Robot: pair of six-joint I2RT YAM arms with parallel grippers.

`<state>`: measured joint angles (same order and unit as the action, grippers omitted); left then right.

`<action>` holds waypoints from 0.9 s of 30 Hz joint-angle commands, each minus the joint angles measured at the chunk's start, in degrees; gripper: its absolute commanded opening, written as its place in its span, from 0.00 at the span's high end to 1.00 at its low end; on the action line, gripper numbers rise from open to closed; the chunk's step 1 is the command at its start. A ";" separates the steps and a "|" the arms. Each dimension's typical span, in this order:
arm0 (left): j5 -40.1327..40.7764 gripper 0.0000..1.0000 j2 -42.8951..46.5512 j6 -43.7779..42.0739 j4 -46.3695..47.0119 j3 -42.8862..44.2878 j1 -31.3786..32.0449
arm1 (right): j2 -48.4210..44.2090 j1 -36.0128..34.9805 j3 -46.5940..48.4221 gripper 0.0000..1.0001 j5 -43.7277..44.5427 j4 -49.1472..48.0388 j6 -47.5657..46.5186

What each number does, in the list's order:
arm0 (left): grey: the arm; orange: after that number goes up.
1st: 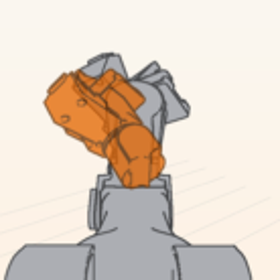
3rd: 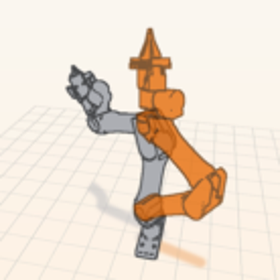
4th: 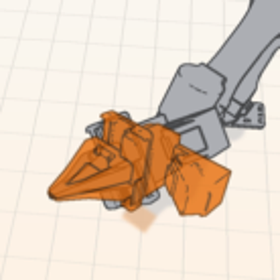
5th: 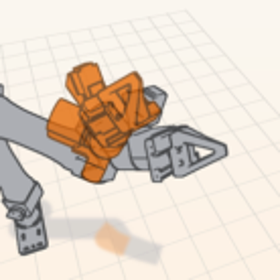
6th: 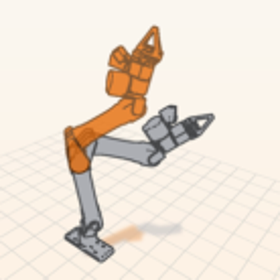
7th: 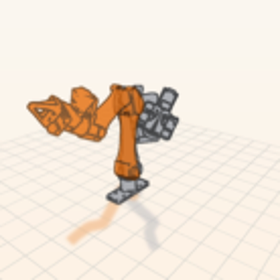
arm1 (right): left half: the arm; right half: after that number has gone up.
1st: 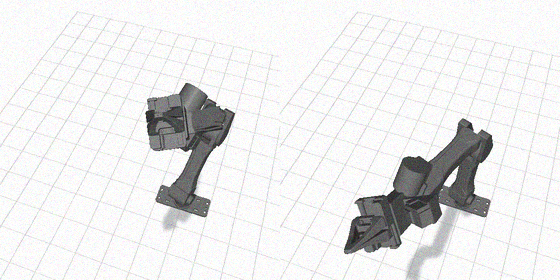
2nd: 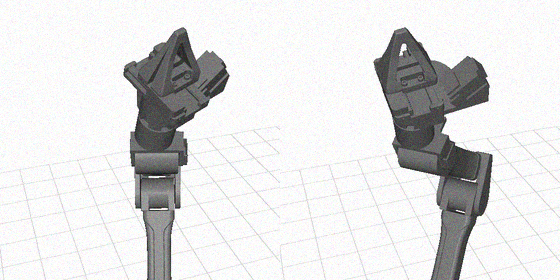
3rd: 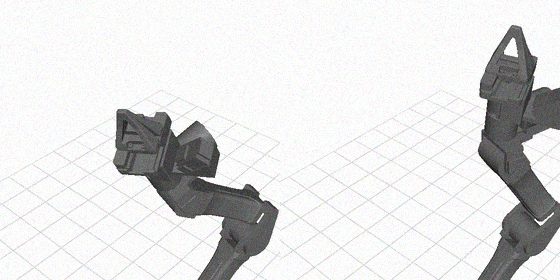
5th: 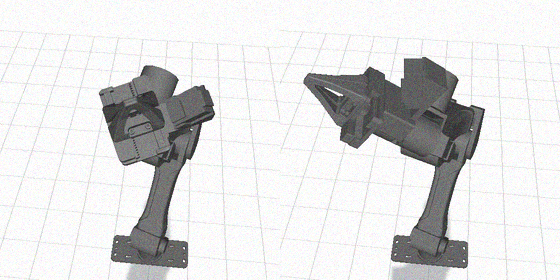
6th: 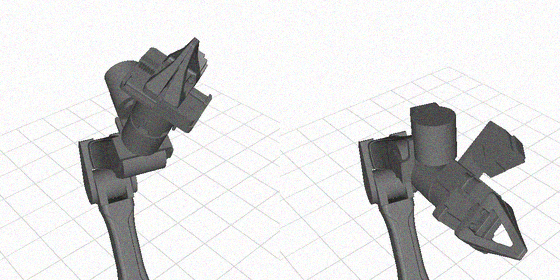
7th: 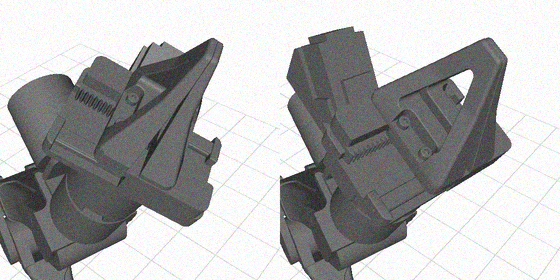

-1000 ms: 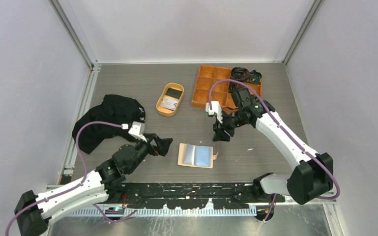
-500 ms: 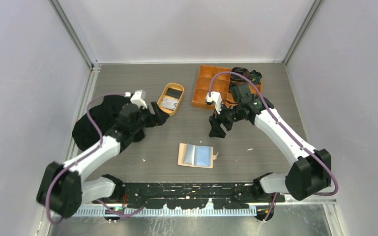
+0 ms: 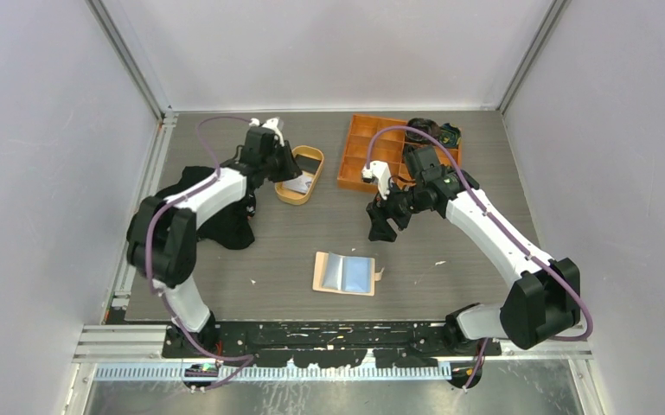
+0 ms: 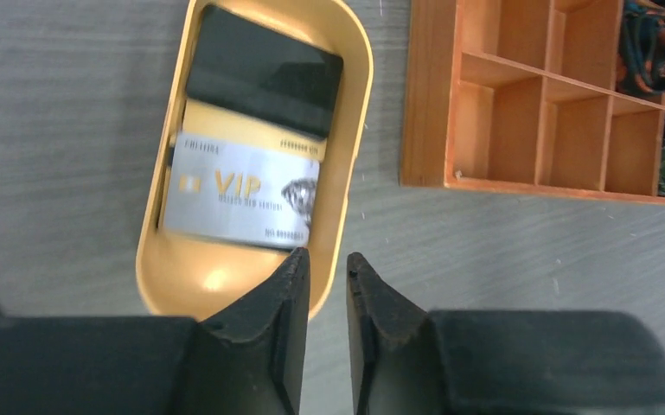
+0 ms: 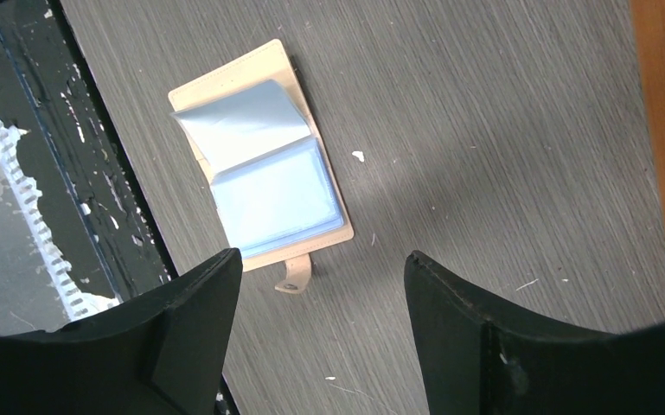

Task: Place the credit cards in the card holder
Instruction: Move the storage box to the center of the board.

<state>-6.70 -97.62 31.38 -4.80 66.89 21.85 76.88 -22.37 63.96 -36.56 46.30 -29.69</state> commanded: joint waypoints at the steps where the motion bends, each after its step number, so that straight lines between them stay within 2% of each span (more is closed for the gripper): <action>1: -2.13 0.79 -8.53 -3.43 -9.03 11.11 -0.22 | -2.10 0.18 1.08 0.26 0.67 -1.02 0.45; 6: -7.80 0.69 -12.80 -4.90 -11.46 14.94 0.21 | -2.39 0.17 0.94 0.26 0.64 -1.02 0.17; 10: -2.62 0.59 -15.28 -8.42 -15.18 18.02 2.39 | -1.81 0.18 0.92 0.26 0.35 -0.72 -0.12; 15: 3.04 0.58 -18.87 -11.80 -19.88 23.00 4.52 | -1.54 0.13 1.16 0.26 0.26 -0.42 -0.28; 23: 6.23 0.64 -22.14 -14.31 -23.87 27.60 7.12 | -1.38 0.12 1.15 0.26 0.36 -0.33 -0.37; 27: 11.06 0.83 -21.44 -16.50 -24.92 27.23 8.82 | -1.47 0.14 1.16 0.26 0.27 -0.20 -0.52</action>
<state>-0.67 -120.18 18.50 -27.31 92.58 29.23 76.86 -22.37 63.96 -35.81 46.35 -29.80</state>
